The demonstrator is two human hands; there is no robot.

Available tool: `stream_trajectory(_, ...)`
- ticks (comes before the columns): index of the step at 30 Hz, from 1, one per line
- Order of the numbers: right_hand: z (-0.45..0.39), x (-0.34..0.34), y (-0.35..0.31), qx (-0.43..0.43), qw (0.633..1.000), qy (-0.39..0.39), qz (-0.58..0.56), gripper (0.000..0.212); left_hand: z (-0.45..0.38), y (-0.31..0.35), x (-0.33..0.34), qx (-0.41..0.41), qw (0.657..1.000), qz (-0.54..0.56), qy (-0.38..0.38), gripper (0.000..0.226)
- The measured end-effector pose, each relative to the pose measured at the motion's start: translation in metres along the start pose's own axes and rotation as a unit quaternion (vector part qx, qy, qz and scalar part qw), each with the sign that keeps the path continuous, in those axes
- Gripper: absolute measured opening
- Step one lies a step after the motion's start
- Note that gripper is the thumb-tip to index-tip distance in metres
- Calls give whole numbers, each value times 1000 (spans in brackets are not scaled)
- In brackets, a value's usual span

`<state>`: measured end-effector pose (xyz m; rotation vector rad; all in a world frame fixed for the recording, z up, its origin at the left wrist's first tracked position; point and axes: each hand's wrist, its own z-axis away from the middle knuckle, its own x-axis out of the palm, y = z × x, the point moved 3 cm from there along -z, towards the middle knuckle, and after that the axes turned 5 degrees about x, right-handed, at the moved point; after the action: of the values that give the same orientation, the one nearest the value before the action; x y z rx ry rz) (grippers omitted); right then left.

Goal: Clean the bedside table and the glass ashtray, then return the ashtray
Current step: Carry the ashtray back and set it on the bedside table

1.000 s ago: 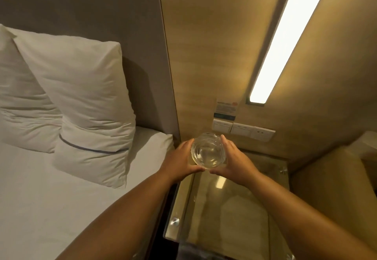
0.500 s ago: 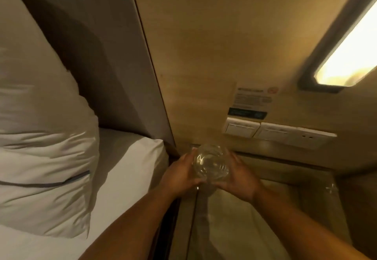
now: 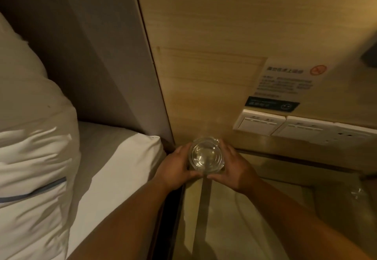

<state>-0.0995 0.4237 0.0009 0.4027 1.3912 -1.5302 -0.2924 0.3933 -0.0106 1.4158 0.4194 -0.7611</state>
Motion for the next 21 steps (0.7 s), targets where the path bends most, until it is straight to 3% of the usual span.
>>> stream_trajectory(21,-8,23,19,-12,999,-10,33,116,0,-18,13,12,1000,-18,9,94)
